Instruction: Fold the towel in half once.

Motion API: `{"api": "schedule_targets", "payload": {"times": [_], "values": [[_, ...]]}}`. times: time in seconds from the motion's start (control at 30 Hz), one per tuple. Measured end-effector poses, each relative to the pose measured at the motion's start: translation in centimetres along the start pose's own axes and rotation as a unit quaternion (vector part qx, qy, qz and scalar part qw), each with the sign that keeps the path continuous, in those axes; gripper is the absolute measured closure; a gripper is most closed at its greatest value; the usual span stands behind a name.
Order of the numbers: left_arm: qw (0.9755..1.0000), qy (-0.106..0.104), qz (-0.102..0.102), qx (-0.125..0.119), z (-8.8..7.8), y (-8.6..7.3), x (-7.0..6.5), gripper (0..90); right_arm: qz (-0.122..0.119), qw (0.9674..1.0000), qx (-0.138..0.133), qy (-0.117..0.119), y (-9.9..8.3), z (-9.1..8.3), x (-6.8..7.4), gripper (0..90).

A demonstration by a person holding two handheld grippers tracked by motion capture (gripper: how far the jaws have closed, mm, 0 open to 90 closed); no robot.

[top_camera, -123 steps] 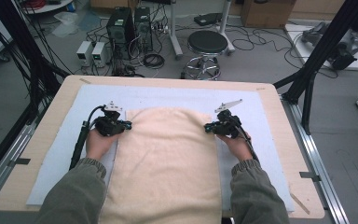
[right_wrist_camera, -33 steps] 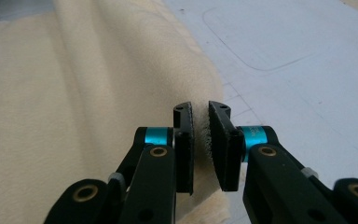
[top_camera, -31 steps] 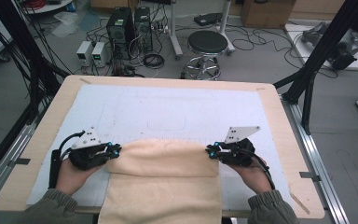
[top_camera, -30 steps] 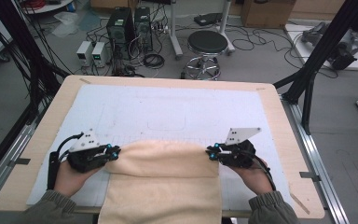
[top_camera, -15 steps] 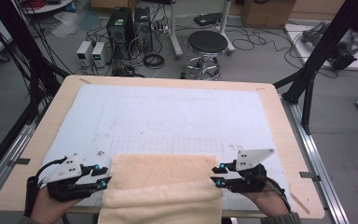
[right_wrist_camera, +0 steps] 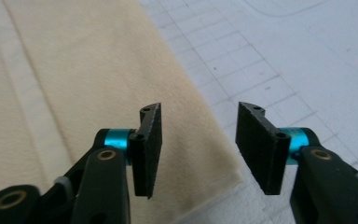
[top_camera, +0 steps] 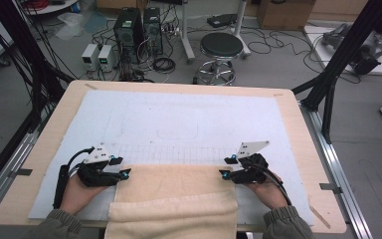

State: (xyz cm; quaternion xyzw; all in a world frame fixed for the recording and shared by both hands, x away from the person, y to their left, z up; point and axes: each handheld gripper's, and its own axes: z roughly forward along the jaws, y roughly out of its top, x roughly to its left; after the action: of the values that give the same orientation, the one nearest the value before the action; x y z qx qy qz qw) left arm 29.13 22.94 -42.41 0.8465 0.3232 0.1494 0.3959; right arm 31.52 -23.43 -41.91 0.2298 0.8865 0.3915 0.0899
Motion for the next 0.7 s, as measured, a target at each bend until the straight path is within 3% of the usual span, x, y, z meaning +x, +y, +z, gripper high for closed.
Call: {"api": "schedule_targets", "payload": {"times": [0.13, 0.2, 0.23, 0.3, 0.37, 0.47, 0.57, 0.7], "values": [[0.999, -0.019, -0.018, 0.036, 1.4, -0.4, 0.8, 42.5, 0.024, 0.9996, 0.016, 0.008, -0.7, 1.1, -0.7, 41.9], [0.9987, -0.025, -0.028, 0.033, 1.5, -0.5, 1.0, 43.5, 0.032, 0.9989, 0.032, 0.016, -0.9, 1.6, -0.9, 43.1], [0.9987, -0.028, -0.03, 0.031, 1.5, -0.5, 1.1, 46.3, 0.035, 0.9988, 0.03, 0.018, -1.0, 1.7, -0.9, 46.0], [0.998, -0.046, -0.032, 0.03, 1.4, -0.5, 1.1, 61.1, 0.03, 0.9986, 0.027, 0.035, -0.9, 1.8, -0.8, 59.6], [0.9979, -0.051, -0.026, 0.031, 1.3, -0.4, 0.9, 71.6, 0.026, 0.9978, 0.028, 0.055, -0.8, 1.8, -0.5, 74.1], [0.9984, -0.043, -0.02, 0.032, 1.2, -0.1, 0.7, 80.7, 0.003, 0.9979, 0.029, 0.057, -0.6, 1.8, -0.1, 79.8], [0.9992, -0.026, -0.023, 0.021, 1.3, 0.4, 0.9, 82.9, 0.001, 0.998, 0.027, 0.058, -0.5, 1.7, -0.4, 81.0], [0.9995, 0.011, -0.03, -0.006, 1.6, 2.5, 1.9, 84.3, -0.003, 0.9995, 0.023, 0.023, 0.6, 1.3, -1.3, 82.2]]}}
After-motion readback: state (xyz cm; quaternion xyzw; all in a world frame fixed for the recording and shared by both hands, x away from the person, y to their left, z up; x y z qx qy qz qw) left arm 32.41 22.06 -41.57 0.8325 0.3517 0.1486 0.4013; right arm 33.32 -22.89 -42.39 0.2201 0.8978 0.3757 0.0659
